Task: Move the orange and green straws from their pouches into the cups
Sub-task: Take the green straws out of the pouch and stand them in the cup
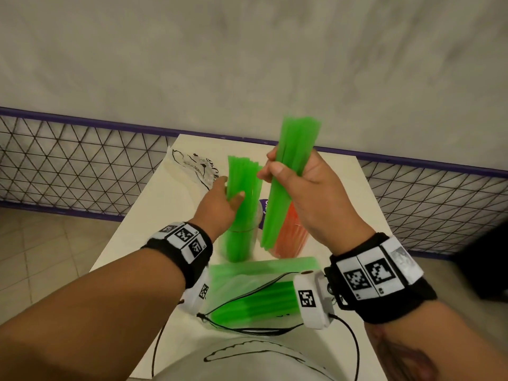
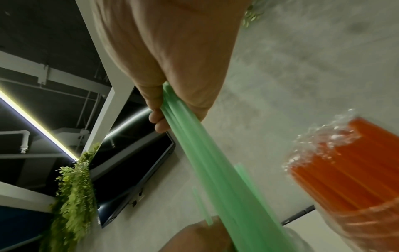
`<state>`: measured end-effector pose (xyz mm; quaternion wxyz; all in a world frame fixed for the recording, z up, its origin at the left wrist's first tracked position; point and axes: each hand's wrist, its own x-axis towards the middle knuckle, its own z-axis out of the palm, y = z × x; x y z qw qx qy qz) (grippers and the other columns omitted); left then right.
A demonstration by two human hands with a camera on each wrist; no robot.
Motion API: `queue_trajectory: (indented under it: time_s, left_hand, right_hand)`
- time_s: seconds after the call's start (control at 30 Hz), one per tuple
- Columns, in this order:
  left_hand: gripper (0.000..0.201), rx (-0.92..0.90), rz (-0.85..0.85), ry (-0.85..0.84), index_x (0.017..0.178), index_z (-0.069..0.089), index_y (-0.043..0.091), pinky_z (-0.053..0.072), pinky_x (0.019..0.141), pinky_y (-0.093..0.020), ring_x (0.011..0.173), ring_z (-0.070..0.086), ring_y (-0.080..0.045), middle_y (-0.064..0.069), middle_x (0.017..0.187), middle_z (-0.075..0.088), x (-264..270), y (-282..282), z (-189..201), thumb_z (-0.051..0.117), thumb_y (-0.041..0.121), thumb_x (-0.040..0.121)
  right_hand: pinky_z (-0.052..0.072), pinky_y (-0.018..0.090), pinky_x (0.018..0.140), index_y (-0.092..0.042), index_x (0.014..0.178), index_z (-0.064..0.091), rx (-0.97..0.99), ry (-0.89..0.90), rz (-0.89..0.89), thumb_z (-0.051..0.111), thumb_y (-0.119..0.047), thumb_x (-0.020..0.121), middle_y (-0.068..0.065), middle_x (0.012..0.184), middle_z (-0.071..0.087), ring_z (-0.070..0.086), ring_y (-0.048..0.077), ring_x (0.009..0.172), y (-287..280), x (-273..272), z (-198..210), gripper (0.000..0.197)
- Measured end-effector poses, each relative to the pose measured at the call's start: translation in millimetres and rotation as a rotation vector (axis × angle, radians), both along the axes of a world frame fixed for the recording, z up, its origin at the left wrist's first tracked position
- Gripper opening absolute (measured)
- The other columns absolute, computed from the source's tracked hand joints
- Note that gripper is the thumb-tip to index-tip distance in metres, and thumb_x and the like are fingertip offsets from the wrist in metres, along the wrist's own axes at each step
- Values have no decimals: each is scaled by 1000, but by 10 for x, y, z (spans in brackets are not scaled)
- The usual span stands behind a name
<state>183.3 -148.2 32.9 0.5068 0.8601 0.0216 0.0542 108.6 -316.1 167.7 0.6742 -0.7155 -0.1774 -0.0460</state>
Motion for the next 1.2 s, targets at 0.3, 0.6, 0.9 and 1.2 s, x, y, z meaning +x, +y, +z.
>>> queue_trajectory:
  time_s: [0.3,0.6,0.9,1.2]
  left_hand:
    - [109,-244,-37,-124,156,7,15,30,110,-25,140,34,-13,-5,155,33,-324,69,-261,53,71,75]
    - [103,-266,-115,-36,138,29,28,51,93,-25,106,57,6,13,119,56,-219,40,-346,95,17,60]
    - [92,-203,-123,1,132,49,29,56,93,-43,112,65,-13,1,126,62,-133,81,-423,96,41,53]
    - [78,-277,-144,-77,124,52,20,57,91,-43,104,68,-13,1,113,68,-181,33,-335,93,26,58]
  right_hand:
    - [51,38,91,-31,93,58,155,-110,-197,57,-20,92,-11,88,68,65,17,92,331,385,-107,12]
    - [22,35,119,-9,130,52,-499,-19,-226,54,-24,97,-1,156,13,20,18,144,521,671,-921,36]
    - [27,41,118,-23,154,-11,-530,288,-239,62,-32,93,6,162,17,26,23,145,561,606,-1124,96]
    - [9,37,120,-7,153,-13,-790,456,-229,47,-25,100,9,164,-3,2,26,151,505,550,-1080,82]
